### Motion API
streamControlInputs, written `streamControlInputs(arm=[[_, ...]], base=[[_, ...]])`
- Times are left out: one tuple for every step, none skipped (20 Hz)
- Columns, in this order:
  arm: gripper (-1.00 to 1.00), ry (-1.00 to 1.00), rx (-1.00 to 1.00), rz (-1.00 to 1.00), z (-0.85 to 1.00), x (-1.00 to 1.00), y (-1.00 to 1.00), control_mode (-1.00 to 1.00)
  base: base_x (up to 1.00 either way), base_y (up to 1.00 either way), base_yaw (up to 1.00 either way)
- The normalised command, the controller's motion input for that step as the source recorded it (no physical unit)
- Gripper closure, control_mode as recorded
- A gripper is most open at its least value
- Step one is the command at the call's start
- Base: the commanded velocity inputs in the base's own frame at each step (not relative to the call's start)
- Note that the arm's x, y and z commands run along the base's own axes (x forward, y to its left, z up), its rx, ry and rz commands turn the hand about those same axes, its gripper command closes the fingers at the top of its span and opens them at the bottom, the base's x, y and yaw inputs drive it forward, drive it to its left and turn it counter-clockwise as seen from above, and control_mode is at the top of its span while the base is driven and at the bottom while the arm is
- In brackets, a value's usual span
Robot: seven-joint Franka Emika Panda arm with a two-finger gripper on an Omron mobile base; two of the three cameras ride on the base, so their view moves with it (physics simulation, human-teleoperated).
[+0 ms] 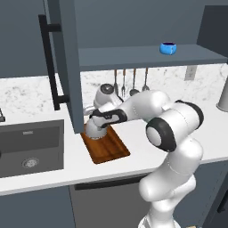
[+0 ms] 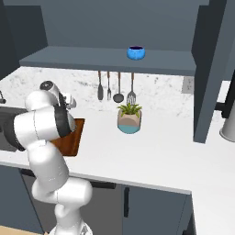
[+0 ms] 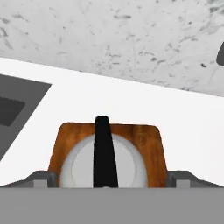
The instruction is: Pick the kettle from the counter and place it on the tray. Then pick the mug from the cabinet and place it on the tray. Then close the cabinet doors.
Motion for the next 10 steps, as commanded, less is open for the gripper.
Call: streamControlInputs(arm=[[-1.0, -0.18, 0.06, 0.0, 0.3, -0.51, -0.21, -1.0], [-1.0, -0.17, 0.04, 0.0, 0.31, -0.5, -0.24, -1.0], [-1.0, -0.17, 0.03, 0.0, 0.32, -0.52, -0.25, -1.0], [-1.0, -0.12, 0.0, 0.0, 0.36, -0.48, -0.21, -1.0], [-1.0, -0.08, 0.0, 0.0, 0.4, -0.48, -0.2, -1.0], [-1.0, -0.05, 0.0, 0.0, 0.46, -0.41, -0.21, -1.0], [-1.0, 0.0, 0.0, 0.0, 0.49, -0.39, -0.28, -1.0], [-1.0, 0.0, 0.0, -0.01, 0.47, -0.31, -0.29, -1.0], [-1.0, 0.0, 0.0, -0.02, 0.49, -0.29, -0.29, -1.0], [-1.0, 0.0, 0.0, -0.02, 0.5, -0.34, -0.3, -1.0]], base=[[0.0, 0.0, 0.0], [0.0, 0.0, 0.0], [0.0, 0.0, 0.0], [0.0, 0.0, 0.0], [0.0, 0.0, 0.0], [0.0, 0.0, 0.0], [0.0, 0.0, 0.0], [0.0, 0.0, 0.0], [0.0, 0.0, 0.0], [0.0, 0.0, 0.0]])
